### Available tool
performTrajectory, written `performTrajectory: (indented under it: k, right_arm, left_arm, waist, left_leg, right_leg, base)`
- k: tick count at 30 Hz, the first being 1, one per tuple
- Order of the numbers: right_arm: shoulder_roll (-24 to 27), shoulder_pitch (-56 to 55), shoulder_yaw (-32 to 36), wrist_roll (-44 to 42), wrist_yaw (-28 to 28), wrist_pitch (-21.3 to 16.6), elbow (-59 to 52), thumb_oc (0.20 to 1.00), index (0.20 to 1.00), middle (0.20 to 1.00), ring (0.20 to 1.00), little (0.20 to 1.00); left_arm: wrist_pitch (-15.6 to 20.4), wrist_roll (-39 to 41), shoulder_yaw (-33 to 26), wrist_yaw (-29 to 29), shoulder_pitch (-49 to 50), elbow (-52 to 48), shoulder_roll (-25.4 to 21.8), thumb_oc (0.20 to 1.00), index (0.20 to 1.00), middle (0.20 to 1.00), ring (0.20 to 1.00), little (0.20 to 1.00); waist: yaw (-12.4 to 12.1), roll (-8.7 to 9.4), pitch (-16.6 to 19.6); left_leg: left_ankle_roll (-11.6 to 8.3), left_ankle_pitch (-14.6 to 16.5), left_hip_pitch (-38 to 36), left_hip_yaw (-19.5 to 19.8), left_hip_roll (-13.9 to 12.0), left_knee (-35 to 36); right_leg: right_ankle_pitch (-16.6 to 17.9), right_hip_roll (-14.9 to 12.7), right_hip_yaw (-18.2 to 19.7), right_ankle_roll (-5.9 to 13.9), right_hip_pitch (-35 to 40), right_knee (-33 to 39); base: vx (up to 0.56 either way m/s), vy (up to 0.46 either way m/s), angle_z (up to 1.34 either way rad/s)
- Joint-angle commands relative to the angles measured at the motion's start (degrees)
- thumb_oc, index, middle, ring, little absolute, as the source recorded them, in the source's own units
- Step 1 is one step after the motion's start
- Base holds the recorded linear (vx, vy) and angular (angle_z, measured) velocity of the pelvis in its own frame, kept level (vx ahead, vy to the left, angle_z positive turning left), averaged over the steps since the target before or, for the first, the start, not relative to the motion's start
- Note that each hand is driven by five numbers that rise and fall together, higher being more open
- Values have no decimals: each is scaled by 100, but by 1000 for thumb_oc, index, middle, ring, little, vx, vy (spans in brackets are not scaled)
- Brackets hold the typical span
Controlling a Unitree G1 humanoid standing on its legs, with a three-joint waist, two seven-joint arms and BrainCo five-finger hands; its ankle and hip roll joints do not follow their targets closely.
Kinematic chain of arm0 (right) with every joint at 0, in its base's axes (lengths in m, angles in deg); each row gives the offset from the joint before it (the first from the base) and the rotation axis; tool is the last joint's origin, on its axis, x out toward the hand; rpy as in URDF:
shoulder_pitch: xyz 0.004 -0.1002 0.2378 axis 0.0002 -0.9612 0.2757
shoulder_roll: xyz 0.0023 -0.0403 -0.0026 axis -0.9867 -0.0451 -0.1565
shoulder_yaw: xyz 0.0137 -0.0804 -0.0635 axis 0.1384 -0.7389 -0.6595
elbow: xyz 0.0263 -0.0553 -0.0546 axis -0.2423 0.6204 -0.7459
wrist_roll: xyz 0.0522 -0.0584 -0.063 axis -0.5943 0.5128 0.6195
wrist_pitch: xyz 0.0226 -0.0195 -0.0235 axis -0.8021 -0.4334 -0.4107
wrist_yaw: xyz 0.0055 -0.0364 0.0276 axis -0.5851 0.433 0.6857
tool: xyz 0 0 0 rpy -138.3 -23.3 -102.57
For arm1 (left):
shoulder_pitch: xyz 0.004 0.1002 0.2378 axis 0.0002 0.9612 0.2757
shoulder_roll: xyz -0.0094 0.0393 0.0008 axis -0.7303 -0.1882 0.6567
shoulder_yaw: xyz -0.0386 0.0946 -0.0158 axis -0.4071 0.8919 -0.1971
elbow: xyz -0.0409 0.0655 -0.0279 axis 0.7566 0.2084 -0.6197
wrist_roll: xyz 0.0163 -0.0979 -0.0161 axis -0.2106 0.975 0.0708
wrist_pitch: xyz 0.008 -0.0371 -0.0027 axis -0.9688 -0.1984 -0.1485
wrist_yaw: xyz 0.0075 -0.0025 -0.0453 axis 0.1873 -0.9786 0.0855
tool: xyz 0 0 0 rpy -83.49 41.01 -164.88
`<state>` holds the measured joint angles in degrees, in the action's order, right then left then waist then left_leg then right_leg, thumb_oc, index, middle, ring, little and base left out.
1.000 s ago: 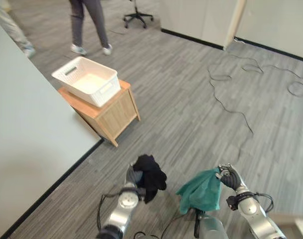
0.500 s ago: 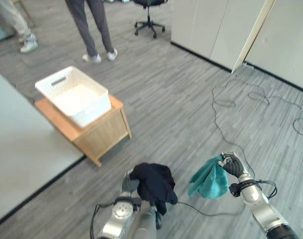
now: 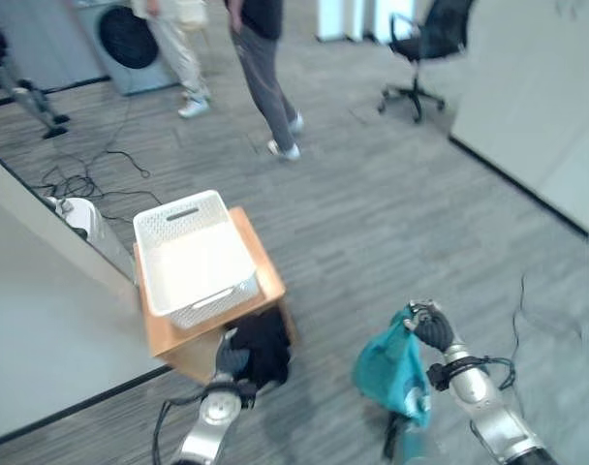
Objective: Tidy up the quilt and then pick up the clothes from the bed and put them into the laundry hamper.
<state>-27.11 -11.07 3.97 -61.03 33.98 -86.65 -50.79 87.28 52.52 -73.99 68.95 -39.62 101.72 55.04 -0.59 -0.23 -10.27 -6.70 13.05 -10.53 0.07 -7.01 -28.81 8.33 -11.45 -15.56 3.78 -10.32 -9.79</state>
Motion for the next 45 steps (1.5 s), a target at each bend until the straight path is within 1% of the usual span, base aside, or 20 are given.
performTrajectory:
  k: [1, 2, 4, 5, 6, 8, 9, 10, 14, 17, 18, 21, 24, 26, 28, 30, 32, 36, 41, 45]
  right_arm:
    - [330, 741, 220, -322, 184, -456, -354, 200, 200, 200, 200, 200]
    - [426, 940, 191, -331, 152, -457, -389, 200, 200, 200, 200, 200]
    - [490, 1207, 55, -334, 37, -512, -347, 200, 200, 200, 200, 200]
    - [506, 1356, -25, -311, 20, -566, -333, 200, 200, 200, 200, 200]
    - [503, 1359, -29, -312, 23, -569, -326, 200, 200, 200, 200, 200]
    - [522, 1658, -47, -198, 90, -653, -563, 200, 200, 200, 200, 200]
    - [522, 1638, -37, -195, 81, -643, -586, 200, 200, 200, 200, 200]
    - [432, 1748, -206, -62, 30, -674, -657, 200, 200, 200, 200, 200]
    - [344, 1723, -318, -170, -164, -744, -957, 200, 200, 200, 200, 200]
    - [465, 1642, -462, -220, -376, -815, -1004, 200, 200, 200, 200, 200]
    - [464, 1644, -465, -220, -376, -815, -1004, 200, 200, 200, 200, 200]
    - [671, 1465, -387, 80, -258, -683, -895, 200, 200, 200, 200, 200]
    - [535, 1394, -322, -398, -487, -804, -965, 200, 200, 200, 200, 200]
    - [544, 1428, -251, -470, -413, -845, -866, 200, 200, 200, 200, 200]
    - [562, 1347, -165, -599, -343, -867, -897, 200, 200, 200, 200, 200]
    - [561, 1349, -165, -600, -343, -867, -898, 200, 200, 200, 200, 200]
    - [600, 1213, 36, -633, -283, -844, -1060, 200, 200, 200, 200, 200]
    - [690, 1234, 210, -592, -192, -772, -1058, 200, 200, 200, 200, 200]
    - [597, 1380, 167, -530, -161, -697, -970, 200, 200, 200, 200, 200]
    - [485, 1293, 253, -458, -50, -670, -880, 200, 200, 200, 200, 200]
  left_arm:
    - [379, 214, -8, -6, -217, -757, -184, 200, 200, 200, 200, 200]
    - [431, 269, -23, -55, -124, -915, -190, 200, 200, 200, 200, 200]
    - [467, 206, -56, -118, -46, -995, -157, 200, 200, 200, 200, 200]
    - [464, 152, -29, -172, 29, -1072, -145, 200, 200, 200, 200, 200]
    - [461, 152, -31, -173, 34, -1076, -147, 200, 200, 200, 200, 200]
    - [355, 21, 15, -169, -111, -1144, -182, 200, 200, 200, 200, 200]
    - [342, 24, 19, -171, -105, -1155, -186, 200, 200, 200, 200, 200]
    - [293, 21, 104, -178, -103, -1129, -166, 200, 200, 200, 200, 200]
    - [280, 0, 173, -2, -310, -1029, -246, 200, 200, 200, 200, 200]
    - [359, -186, 170, -54, -84, -1003, -323, 200, 200, 200, 200, 200]
    - [358, -187, 166, -54, -81, -1005, -324, 200, 200, 200, 200, 200]
    - [351, -472, 93, 2, -108, -938, -409, 200, 200, 200, 200, 200]
    - [392, -344, -132, -196, 14, -964, -537, 200, 200, 200, 200, 200]
    - [396, -263, -189, -241, -1, -984, -560, 200, 200, 200, 200, 200]
    - [355, -189, -316, -328, 62, -1040, -521, 200, 200, 200, 200, 200]
    - [351, -189, -320, -330, 64, -1047, -524, 200, 200, 200, 200, 200]
    - [277, -433, -425, -439, 196, -1168, -626, 200, 200, 200, 200, 200]
    - [217, -547, -431, -537, 302, -1196, -613, 200, 200, 200, 200, 200]
    - [134, -620, -559, -581, 620, -1354, -616, 200, 200, 200, 200, 200]
    - [123, -659, -572, -469, 527, -1544, -769, 200, 200, 200, 200, 200]
  waist:
    - [-199, 157, -164]
    - [-386, 273, -290]
    - [-708, 309, -207]
    - [-851, 305, -52]
    - [-864, 336, -59]
    - [-898, 265, 132]
    - [-896, 262, 121]
    - [-974, 273, 104]
    - [-693, 165, 5]
    - [-539, 213, 94]
    - [-528, 204, 107]
    - [-390, 345, 85]
    - [-533, 441, 121]
    - [-518, 406, 154]
    - [-472, 356, 119]
    - [-461, 366, 137]
    - [-442, 265, 198]
    - [-457, 156, 311]
    - [-585, 179, 415]
    - [-412, 286, 252]
  left_leg:
    - [73, -2127, 849, 8, -623, -1123]
    - [203, -1770, 1416, -228, -596, -1525]
    - [242, -1212, 2130, -970, -248, -446]
    - [421, -1193, 2269, -1865, 15, 837]
    - [431, -1230, 2210, -1900, 60, 927]
    - [523, -1210, 1651, -3465, 17, 2234]
    - [556, -1235, 1593, -3470, 73, 2340]
    - [1025, -825, 1170, -3231, 550, 2488]
    - [1163, -986, 874, -2505, 560, 2780]
    - [929, -1059, 616, -1228, 633, 3090]
    - [923, -1086, 637, -1220, 617, 3095]
    - [697, -884, 563, -319, 535, 2967]
    - [353, -704, 669, 103, 356, 2414]
    - [253, -767, 764, 19, 267, 2249]
    - [198, -1019, 1151, -1138, -158, 1673]
    - [204, -1044, 1185, -1131, -147, 1677]
    - [165, -1185, 1482, -2463, -314, 1814]
    - [151, -1705, 1633, -3334, -353, 2410]
    - [378, -1746, 1373, -3194, -13, 3042]
    - [740, -1367, 818, -3003, 393, 3379]
  right_leg:
    - [-325, -58, -152, 366, 889, 1059]
    - [-595, 150, -143, 218, 1401, 1284]
    - [-978, 319, -252, 301, 1942, 1479]
    - [-1197, 474, -409, 340, 2190, 1458]
    - [-1202, 433, -396, 353, 2196, 1454]
    - [-1419, 735, -983, 555, 2325, 599]
    - [-1456, 690, -987, 594, 2302, 500]
    - [-728, 351, -1218, 1122, 1984, -1203]
    - [-358, 120, -732, 1122, 838, -2935]
    - [-818, -5, 258, 758, 668, -549]
    - [-770, 16, 239, 744, 678, -487]
    - [-696, 160, 1660, 837, 718, 1078]
    - [-502, 66, 1052, 811, 1113, 1226]
    - [-581, 52, 629, 776, 1349, 1351]
    - [-801, 3, -201, 647, 1806, 1479]
    - [-787, -6, -208, 644, 1777, 1479]
    - [-1166, 141, -881, 548, 2162, 1479]
    - [-1346, 280, -1448, 517, 2389, 1479]
    - [-1384, 289, -1590, 572, 2561, 981]
    - [-476, -414, -1300, 1090, 1845, -1348]
  base:
    - [911, -772, -7]
    - [808, -354, -83]
    - [1030, -266, -46]
    - [613, -42, -18]
    - [814, -119, -16]
    - [649, -88, -15]
    - [628, 125, 21]
    - [393, 145, 45]
    - [421, -118, 172]
    - [478, -416, 271]
    - [326, -320, 260]
    - [394, -465, 234]
    - [302, -462, 235]
    - [191, -241, 183]
    - [73, -212, 148]
    - [50, -131, 125]
    - [233, -193, 83]
    - [184, -15, 103]
    - [388, 127, 53]
    - [315, 177, 54]
